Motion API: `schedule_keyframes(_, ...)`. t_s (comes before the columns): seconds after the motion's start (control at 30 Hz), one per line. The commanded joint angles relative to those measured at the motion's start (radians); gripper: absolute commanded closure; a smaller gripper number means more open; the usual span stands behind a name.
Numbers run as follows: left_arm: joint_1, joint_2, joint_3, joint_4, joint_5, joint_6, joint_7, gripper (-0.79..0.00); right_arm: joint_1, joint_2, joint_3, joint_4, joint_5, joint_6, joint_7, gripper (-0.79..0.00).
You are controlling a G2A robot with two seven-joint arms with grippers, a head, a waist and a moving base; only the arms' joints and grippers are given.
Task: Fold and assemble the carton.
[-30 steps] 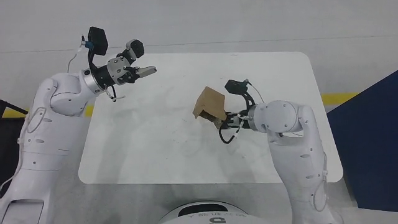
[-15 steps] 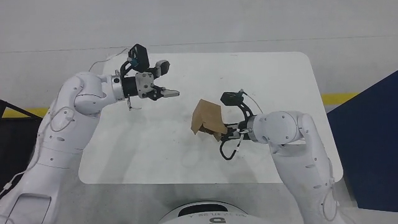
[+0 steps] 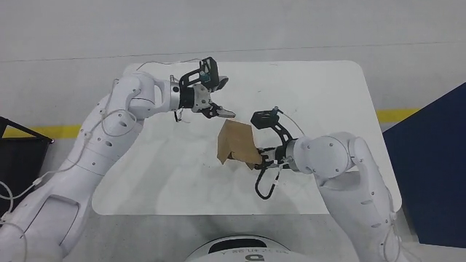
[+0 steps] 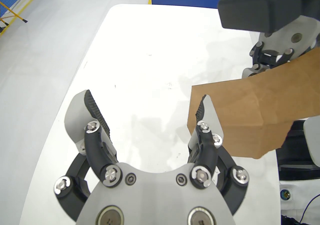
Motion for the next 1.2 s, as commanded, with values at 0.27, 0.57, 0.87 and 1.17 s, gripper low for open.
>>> schedule_keyframes(0.27,-0.106,-0.047,0.166,0.102,0.028,-0.029,-0.034,-0.785,-0.014,0.028,0.05,-0.051,0.068,0.007,-0.007,0.0)
schedule_keyframes(0.57,-0.129,-0.041,0.206,0.139,0.005,-0.029,-0.014,-0.785,0.012,0.039,0.056,-0.028,0.087,0.055,-0.055,0.0)
schedule_keyframes(0.87,-0.132,0.0,0.117,0.198,-0.031,-0.029,0.069,-0.785,0.087,0.046,0.041,0.173,0.138,0.073,-0.073,0.0)
schedule_keyframes(1.17,-0.051,0.088,-0.092,0.194,-0.007,-0.029,0.102,-0.785,0.165,0.073,0.042,0.323,0.264,0.083,-0.083,0.0)
